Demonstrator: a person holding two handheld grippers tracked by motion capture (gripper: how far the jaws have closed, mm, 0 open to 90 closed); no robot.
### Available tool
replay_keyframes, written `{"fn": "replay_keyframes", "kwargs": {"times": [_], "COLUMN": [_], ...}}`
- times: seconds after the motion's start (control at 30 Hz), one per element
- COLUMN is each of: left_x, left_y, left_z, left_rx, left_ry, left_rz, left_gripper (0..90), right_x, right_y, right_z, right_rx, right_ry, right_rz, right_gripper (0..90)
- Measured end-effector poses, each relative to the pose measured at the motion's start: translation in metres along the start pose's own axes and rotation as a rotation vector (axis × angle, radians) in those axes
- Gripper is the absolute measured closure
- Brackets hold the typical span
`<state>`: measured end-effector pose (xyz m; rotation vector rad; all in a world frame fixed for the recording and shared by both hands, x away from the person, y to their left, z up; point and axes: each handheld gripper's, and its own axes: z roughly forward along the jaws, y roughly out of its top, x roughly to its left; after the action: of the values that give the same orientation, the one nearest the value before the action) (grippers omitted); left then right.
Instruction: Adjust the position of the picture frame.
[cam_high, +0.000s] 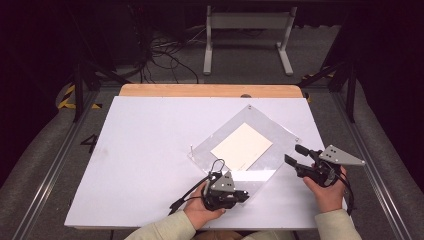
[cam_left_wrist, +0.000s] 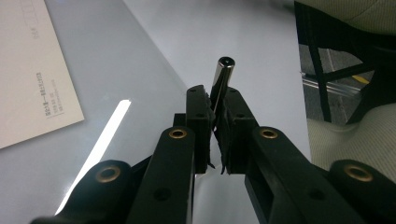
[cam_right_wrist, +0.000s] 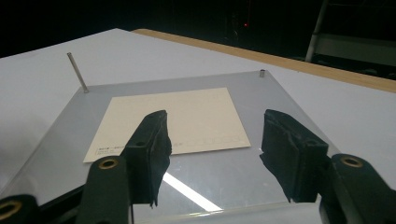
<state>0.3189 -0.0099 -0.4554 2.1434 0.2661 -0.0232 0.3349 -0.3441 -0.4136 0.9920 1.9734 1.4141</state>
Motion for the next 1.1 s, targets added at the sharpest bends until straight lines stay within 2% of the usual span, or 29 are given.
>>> {"fn": "replay_keyframes", "kwargs": {"times": [0.17, 0.27, 0.3, 0.37, 0.4, 0.43, 0.6, 0.63, 0.67, 0.77, 0.83, 0.87, 0.93, 0.97, 1.03, 1.1], "left_x": [0.001, 0.004, 0.004, 0.006, 0.01, 0.01, 0.02, 0.02, 0.024, 0.027, 0.032, 0.032, 0.037, 0.037, 0.043, 0.046], "left_y": [0.001, 0.001, 0.001, 0.001, -0.001, -0.001, -0.013, -0.013, -0.015, -0.017, -0.023, -0.023, -0.028, -0.028, -0.033, -0.035], "left_z": [-0.006, -0.021, -0.021, -0.031, -0.041, -0.041, -0.069, -0.069, -0.078, -0.086, -0.095, -0.095, -0.105, -0.105, -0.114, -0.118], "left_rx": [0.019, 0.015, 0.015, 0.012, 0.004, 0.004, 0.02, 0.02, 0.012, 0.006, 0.012, 0.012, 0.012, 0.012, 0.005, 0.005], "left_ry": [0.015, 0.027, 0.027, 0.038, 0.05, 0.05, 0.112, 0.112, 0.134, 0.15, 0.187, 0.187, 0.22, 0.22, 0.251, 0.264], "left_rz": [0.012, -0.002, -0.002, -0.019, -0.04, -0.04, -0.081, -0.081, -0.087, -0.105, -0.121, -0.121, -0.138, -0.138, -0.159, -0.167], "left_gripper": [84.5, 85.0, 85.0, 85.1, 85.2, 85.2, 85.1, 85.1, 85.1, 85.1, 85.1, 85.1, 85.1, 85.1, 85.1, 85.1], "right_x": [0.0, 0.0, 0.0, 0.0, 0.0, 0.0, 0.001, 0.001, 0.001, 0.001, 0.001, 0.001, 0.001, 0.001, 0.001, 0.001], "right_y": [0.0, 0.0, 0.0, 0.0, 0.0, 0.0, 0.0, 0.0, 0.0, 0.0, 0.0, 0.0, 0.0, 0.0, 0.0, 0.0], "right_z": [0.0, -0.001, -0.001, -0.001, -0.001, -0.001, 0.001, 0.001, 0.001, 0.001, 0.001, 0.001, 0.001, 0.002, 0.001, 0.002], "right_rx": [0.001, 0.001, 0.001, 0.0, 0.002, 0.002, 0.007, 0.007, 0.009, 0.007, 0.007, 0.007, 0.011, 0.009, 0.011, 0.01], "right_ry": [-0.001, 0.0, 0.0, -0.001, -0.003, -0.003, -0.003, -0.003, -0.002, 0.003, 0.01, 0.01, 0.013, 0.014, 0.016, 0.02], "right_rz": [-0.001, -0.003, -0.003, -0.002, -0.001, -0.001, -0.003, -0.003, 0.0, 0.001, -0.001, -0.001, 0.003, 0.001, 0.004, 0.001], "right_gripper": [41.1, 41.2, 41.2, 41.2, 41.3, 41.3, 41.4, 41.4, 41.4, 42.6, 42.8, 42.8, 43.3, 43.6, 44.7, 45.9]}}
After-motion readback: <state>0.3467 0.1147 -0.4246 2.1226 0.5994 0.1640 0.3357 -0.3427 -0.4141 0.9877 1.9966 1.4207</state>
